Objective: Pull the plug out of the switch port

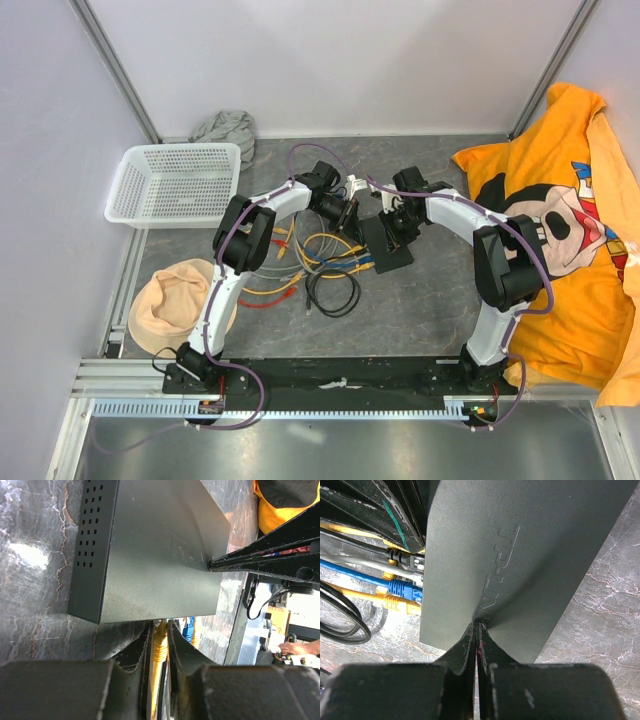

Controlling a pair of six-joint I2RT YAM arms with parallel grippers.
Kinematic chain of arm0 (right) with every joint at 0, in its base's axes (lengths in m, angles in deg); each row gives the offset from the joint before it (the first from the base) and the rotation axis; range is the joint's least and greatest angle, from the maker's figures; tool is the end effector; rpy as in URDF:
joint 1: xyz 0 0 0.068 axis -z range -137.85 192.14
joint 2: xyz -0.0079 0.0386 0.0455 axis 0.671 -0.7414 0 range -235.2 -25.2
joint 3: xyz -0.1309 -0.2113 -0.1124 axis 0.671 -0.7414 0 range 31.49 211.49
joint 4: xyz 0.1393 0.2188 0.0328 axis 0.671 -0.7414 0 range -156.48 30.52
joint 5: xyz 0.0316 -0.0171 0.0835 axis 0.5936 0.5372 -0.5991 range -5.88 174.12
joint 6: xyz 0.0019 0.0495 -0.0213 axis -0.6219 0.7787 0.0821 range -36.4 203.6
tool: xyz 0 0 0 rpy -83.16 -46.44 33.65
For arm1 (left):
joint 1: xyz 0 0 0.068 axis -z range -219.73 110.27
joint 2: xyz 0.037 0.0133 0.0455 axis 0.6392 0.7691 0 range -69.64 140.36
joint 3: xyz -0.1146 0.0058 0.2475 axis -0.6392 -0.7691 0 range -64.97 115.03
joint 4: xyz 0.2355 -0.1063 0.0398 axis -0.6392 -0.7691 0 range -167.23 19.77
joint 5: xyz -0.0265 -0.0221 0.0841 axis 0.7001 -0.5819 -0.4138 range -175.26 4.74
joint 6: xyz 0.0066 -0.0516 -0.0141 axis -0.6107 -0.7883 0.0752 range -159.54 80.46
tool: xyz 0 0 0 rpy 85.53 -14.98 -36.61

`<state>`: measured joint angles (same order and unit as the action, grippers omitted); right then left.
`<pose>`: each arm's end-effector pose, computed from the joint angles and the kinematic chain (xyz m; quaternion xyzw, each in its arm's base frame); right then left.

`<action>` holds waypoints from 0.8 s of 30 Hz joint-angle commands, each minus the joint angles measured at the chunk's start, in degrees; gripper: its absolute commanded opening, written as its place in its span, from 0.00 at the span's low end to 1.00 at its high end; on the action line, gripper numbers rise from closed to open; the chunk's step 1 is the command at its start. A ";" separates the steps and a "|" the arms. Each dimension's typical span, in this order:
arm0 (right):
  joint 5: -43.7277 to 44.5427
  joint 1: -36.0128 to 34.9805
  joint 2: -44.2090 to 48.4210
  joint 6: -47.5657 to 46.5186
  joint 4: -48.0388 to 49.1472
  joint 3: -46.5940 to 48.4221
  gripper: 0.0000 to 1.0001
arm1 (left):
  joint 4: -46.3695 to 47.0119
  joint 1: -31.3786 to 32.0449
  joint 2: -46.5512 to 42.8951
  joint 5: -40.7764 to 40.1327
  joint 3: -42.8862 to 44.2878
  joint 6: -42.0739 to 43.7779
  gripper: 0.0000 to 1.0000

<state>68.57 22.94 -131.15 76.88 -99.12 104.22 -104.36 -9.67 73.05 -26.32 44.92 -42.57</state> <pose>0.3390 0.1281 0.1797 -0.2394 0.9503 0.1490 0.1323 0.4213 -0.2792 0.1063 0.2950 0.8064 -0.5116 0.0296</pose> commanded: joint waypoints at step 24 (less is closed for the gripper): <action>4.65 -2.68 -6.81 -1.01 0.88 -2.42 0.03 | -6.03 0.35 1.27 1.71 -0.02 9.97 0.02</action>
<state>69.59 21.61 -131.61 76.79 -98.77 104.81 -106.70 -9.67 73.25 -26.04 46.08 -37.45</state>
